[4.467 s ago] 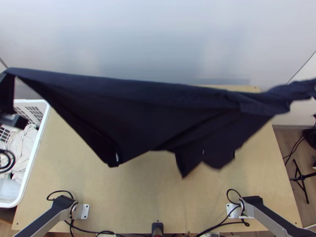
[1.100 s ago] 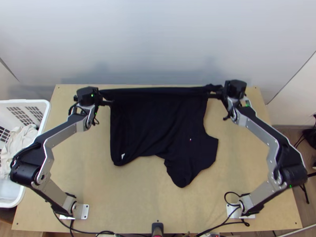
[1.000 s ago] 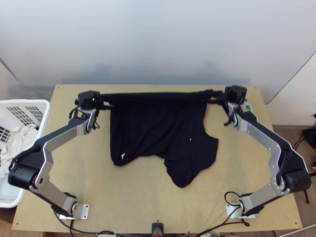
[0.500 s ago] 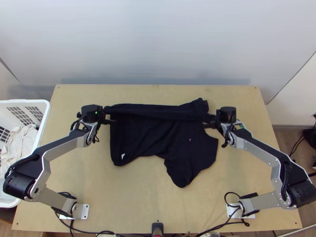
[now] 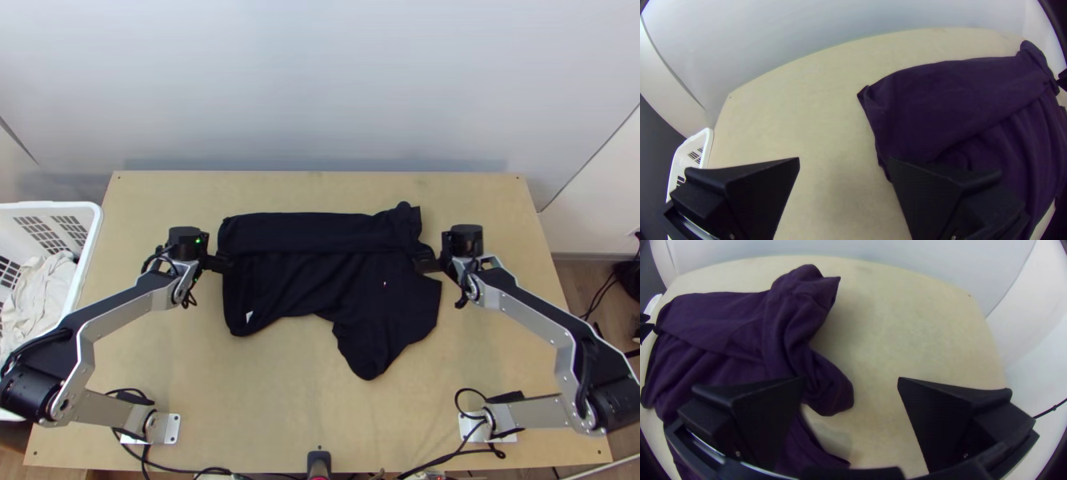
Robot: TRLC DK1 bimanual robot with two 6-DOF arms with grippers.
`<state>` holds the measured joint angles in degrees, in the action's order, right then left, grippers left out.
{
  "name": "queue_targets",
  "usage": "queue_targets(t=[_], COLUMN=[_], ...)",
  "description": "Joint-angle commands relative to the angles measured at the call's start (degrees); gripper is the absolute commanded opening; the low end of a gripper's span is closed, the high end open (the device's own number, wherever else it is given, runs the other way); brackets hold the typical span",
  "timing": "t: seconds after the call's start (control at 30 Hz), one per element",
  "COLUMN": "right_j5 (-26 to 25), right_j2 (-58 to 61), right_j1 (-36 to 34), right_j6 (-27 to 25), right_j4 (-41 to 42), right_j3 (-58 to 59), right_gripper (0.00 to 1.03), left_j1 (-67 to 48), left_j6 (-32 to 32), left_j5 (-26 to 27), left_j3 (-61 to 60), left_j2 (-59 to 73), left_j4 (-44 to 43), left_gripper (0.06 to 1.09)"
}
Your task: Fold the t-shirt
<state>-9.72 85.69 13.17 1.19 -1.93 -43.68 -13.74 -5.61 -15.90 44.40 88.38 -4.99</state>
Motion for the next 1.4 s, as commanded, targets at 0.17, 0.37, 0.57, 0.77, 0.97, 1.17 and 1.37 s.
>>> queue_targets(t=[0.17, 0.37, 0.57, 0.77, 0.97, 1.17, 1.37], right_j5=[7.5, 8.0, 8.5, 9.1, 9.5, 9.4, 9.4], right_j2=[-0.4, 8.8, 16.1, 19.0, 19.4, 21.0, 23.5], right_j1=[-3.6, -2.4, -1.3, -1.0, -1.0, -1.1, -1.0], right_j6=[-1.1, -0.6, -0.8, -0.9, -2.1, -2.2, -1.7], right_j4=[-4.6, -7.7, -10.3, -13.4, -14.6, -15.3, -16.3], right_j3=[-9.5, -20.0, -27.9, -32.6, -33.4, -35.2, -38.2], right_gripper=[0.99, 0.99, 0.96, 0.96, 0.96, 0.96, 0.96], left_j1=[2.5, 3.8, 4.6, 5.0, 5.0, 4.7, 4.2], left_j6=[-0.5, -0.5, 2.6, 3.6, 3.2, 3.5, 4.5], left_j5=[0.8, 6.3, 14.7, 16.2, 16.1, 16.2, 16.9], left_j3=[7.2, 15.4, 28.2, 37.4, 40.9, 43.9, 44.6], left_j2=[-0.2, 5.3, 12.7, 21.7, 25.9, 29.0, 29.5], left_j4=[6.1, 11.6, 22.8, 27.9, 29.8, 31.5, 32.5], left_gripper=[1.04, 1.04, 1.04, 1.04, 1.04, 1.04, 1.03])
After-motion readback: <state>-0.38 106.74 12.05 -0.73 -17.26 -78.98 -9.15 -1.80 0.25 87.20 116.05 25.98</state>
